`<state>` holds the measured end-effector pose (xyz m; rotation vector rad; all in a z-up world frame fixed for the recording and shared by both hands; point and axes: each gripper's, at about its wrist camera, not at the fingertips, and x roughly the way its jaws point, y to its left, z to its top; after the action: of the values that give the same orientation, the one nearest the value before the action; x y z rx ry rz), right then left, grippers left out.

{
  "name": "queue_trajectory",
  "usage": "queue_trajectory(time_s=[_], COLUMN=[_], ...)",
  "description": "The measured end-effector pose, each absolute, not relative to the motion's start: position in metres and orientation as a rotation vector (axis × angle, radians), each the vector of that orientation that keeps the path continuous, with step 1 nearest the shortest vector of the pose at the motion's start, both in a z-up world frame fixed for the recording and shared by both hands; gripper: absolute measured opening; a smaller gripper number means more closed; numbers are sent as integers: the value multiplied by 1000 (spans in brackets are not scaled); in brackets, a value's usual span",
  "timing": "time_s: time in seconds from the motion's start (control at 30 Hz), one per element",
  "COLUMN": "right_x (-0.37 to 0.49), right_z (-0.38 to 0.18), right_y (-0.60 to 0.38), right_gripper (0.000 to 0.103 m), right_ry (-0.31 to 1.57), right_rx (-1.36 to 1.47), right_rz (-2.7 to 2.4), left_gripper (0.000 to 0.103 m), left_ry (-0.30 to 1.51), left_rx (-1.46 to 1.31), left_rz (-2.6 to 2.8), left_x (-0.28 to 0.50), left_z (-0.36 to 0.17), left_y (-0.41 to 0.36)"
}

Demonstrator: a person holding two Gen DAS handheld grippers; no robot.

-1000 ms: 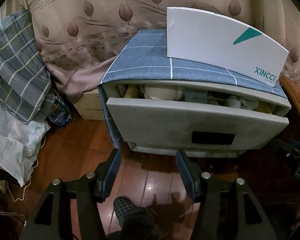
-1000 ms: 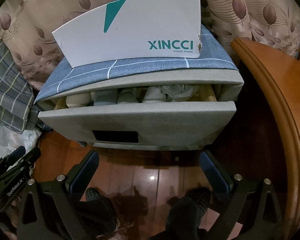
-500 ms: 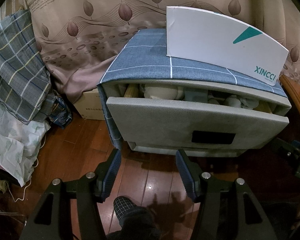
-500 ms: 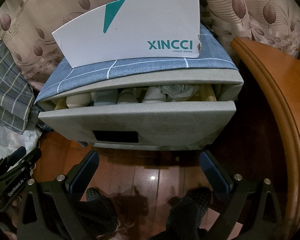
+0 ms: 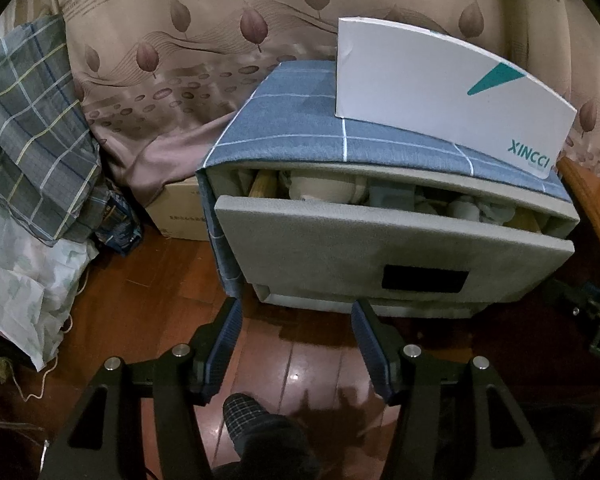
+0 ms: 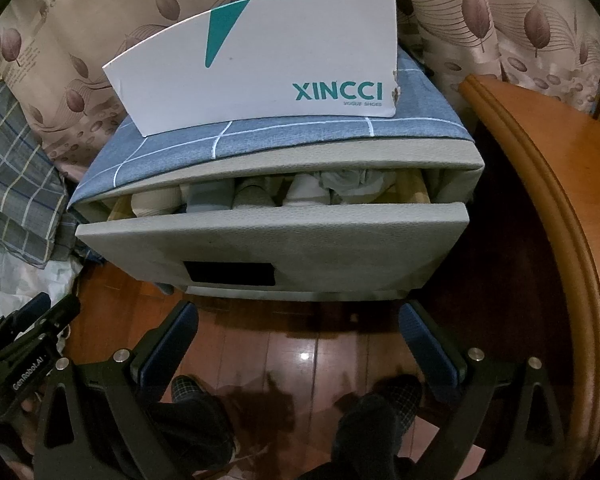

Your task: Take underwear out of drawer

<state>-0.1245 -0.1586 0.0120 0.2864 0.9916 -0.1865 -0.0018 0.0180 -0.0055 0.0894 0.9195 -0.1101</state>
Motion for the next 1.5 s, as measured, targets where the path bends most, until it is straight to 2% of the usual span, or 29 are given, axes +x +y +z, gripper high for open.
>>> queue_trajectory(time_s=[0.3,0.47,0.97,1.5], right_x=[-122,-104,-33,-5], right_z=[20,27,-5,-32], right_y=[-167,-167,-180,-180], right_gripper=[100,100,100,100], right_ry=[948,932,990,1045], right_rx=[322,245,179,201], right_rz=[-178,-198,-221,-214], left_gripper=[58,58,58,58], left_ry=[863,848,906,989], left_rx=[38,65,110,160], left_rz=[-158,-172,-200,-200], left_x=[14,38,112,136], left_z=[14,17,-11,-46], left_y=[24,17,-16,-29])
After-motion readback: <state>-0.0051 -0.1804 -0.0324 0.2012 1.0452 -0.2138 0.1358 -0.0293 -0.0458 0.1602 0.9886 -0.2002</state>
